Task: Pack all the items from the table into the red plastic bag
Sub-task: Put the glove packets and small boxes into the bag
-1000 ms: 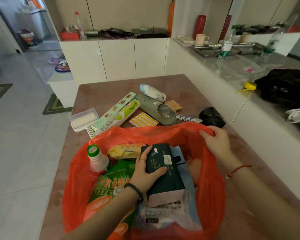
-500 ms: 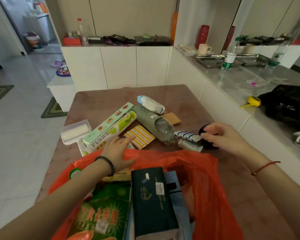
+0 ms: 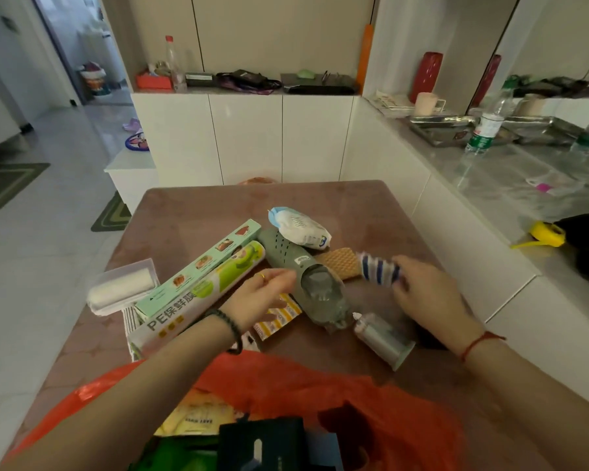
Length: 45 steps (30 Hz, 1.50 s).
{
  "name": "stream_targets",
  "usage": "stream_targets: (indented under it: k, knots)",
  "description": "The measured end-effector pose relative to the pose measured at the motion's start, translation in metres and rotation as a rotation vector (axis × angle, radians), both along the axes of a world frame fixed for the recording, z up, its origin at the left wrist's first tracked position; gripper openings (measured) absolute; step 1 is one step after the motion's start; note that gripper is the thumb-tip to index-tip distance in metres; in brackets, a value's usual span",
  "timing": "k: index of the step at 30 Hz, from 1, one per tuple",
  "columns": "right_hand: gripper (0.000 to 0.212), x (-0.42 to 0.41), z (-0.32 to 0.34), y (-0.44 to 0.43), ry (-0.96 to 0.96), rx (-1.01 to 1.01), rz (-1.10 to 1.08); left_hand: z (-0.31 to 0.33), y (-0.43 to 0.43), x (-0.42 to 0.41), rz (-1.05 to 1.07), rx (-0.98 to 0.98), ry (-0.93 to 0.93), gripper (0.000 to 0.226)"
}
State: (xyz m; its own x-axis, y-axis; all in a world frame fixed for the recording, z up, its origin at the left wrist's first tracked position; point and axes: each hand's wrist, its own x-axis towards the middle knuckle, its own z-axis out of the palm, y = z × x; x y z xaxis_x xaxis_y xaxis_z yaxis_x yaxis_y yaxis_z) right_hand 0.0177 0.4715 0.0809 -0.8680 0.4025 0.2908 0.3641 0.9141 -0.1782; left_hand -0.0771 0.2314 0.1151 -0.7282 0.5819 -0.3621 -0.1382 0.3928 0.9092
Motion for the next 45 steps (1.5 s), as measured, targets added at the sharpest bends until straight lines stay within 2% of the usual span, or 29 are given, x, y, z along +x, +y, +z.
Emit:
stream_targets:
  k: [2, 3, 5, 6, 7, 8, 9, 10, 11, 12, 14, 16, 19, 22, 24, 26, 27, 28, 31, 32, 33, 35, 36, 39, 40, 42, 44, 45]
  knots:
    - [0.033, -0.003, 0.010, -0.007, 0.310, -0.052, 0.178, 0.001, 0.023, -0.004, 0.091, 0.165, -0.423, 0.049]
    - [0.035, -0.005, 0.013, -0.014, 0.334, -0.020, 0.344, -0.001, 0.033, -0.006, 0.091, 0.239, -0.539, 0.051]
    - [0.037, -0.010, 0.004, -0.021, 0.180, 0.058, 0.705, -0.012, 0.049, -0.009, 0.115, 0.325, -0.553, 0.048]
    - [0.042, -0.014, 0.002, -0.023, 0.065, 0.004, 0.809, -0.019, 0.054, -0.011, 0.187, 0.332, -0.499, 0.048]
    - [0.046, -0.021, -0.001, -0.022, -0.001, -0.140, 0.835, -0.024, 0.055, -0.015, 0.291, 0.311, -0.447, 0.050]
    - [0.049, -0.029, -0.002, -0.019, 0.025, -0.346, 0.773, -0.030, 0.052, -0.020, 0.384, 0.281, -0.398, 0.047]
    - [0.047, -0.039, -0.007, -0.014, 0.144, -0.569, 0.638, -0.035, 0.047, -0.026, 0.462, 0.249, -0.358, 0.041]
    - [0.039, -0.052, -0.017, -0.004, 0.275, -0.741, 0.428, -0.039, 0.040, -0.031, 0.523, 0.233, -0.344, 0.037]
    - [0.033, -0.070, -0.031, 0.009, 0.304, -0.843, 0.189, -0.043, 0.032, -0.036, 0.559, 0.232, -0.341, 0.036]
    - [0.034, -0.087, -0.047, 0.021, 0.223, -0.870, -0.007, -0.046, 0.025, -0.041, 0.586, 0.234, -0.338, 0.036]
    - [0.050, -0.114, -0.079, 0.040, -0.056, -0.795, -0.163, -0.050, 0.012, -0.046, 0.624, 0.229, -0.325, 0.037]
    - [0.063, -0.136, -0.102, 0.050, -0.198, -0.623, -0.127, -0.052, 0.002, -0.049, 0.641, 0.199, -0.320, 0.040]
    - [0.074, -0.162, -0.116, 0.049, -0.307, -0.406, 0.081, -0.055, -0.010, -0.052, 0.636, 0.211, -0.332, 0.041]
    - [0.068, -0.176, -0.113, 0.047, -0.438, -0.242, 0.258, -0.054, -0.018, -0.052, 0.655, 0.245, -0.345, 0.029]
    - [0.064, -0.177, -0.109, 0.053, -0.563, -0.152, 0.223, -0.053, -0.021, -0.052, 0.708, 0.310, -0.297, 0.017]
    - [0.057, -0.168, -0.101, 0.058, -0.624, -0.282, 0.115, -0.050, -0.024, -0.054, 0.801, 0.371, -0.229, 0.012]
    - [0.055, -0.160, -0.096, 0.059, -0.588, -0.396, 0.060, -0.048, -0.025, -0.056, 0.836, 0.391, -0.195, 0.011]
    - [0.052, -0.152, -0.089, 0.059, -0.469, -0.499, 0.008, -0.048, -0.027, -0.058, 0.856, 0.399, -0.163, 0.011]
    - [0.035, -0.125, -0.051, 0.043, 0.253, -0.754, -0.138, -0.046, -0.031, -0.057, 0.866, 0.397, -0.130, 0.020]
    - [0.036, -0.115, -0.031, 0.027, 0.449, -0.900, -0.124, -0.044, -0.031, -0.054, 0.849, 0.400, -0.131, 0.023]
    - [0.034, -0.106, -0.011, 0.008, 0.527, -1.058, -0.055, -0.042, -0.029, -0.050, 0.818, 0.407, -0.139, 0.025]
    - [0.016, -0.094, 0.020, -0.038, 0.401, -1.252, 0.157, -0.036, -0.020, -0.041, 0.737, 0.437, -0.161, 0.026]
    - [0.007, -0.091, 0.029, -0.062, 0.309, -1.254, 0.258, -0.032, -0.015, -0.035, 0.697, 0.454, -0.170, 0.026]
    - [0.007, -0.102, 0.037, -0.121, 0.204, -0.991, 0.450, -0.017, -0.012, -0.023, 0.592, 0.451, -0.130, 0.043]
    - [0.014, -0.108, 0.036, -0.133, 0.207, -0.945, 0.465, -0.012, -0.016, -0.021, 0.586, 0.436, -0.110, 0.051]
    - [0.029, -0.124, 0.029, -0.142, 0.253, -1.012, 0.394, -0.003, -0.036, -0.022, 0.663, 0.441, -0.112, 0.064]
    - [0.035, -0.139, 0.008, -0.143, 0.187, -1.064, 0.299, 0.003, -0.065, -0.028, 0.807, 0.497, -0.125, 0.053]
    - [0.038, -0.144, -0.008, -0.142, 0.042, -0.935, 0.293, 0.006, -0.081, -0.029, 0.871, 0.518, -0.113, 0.042]
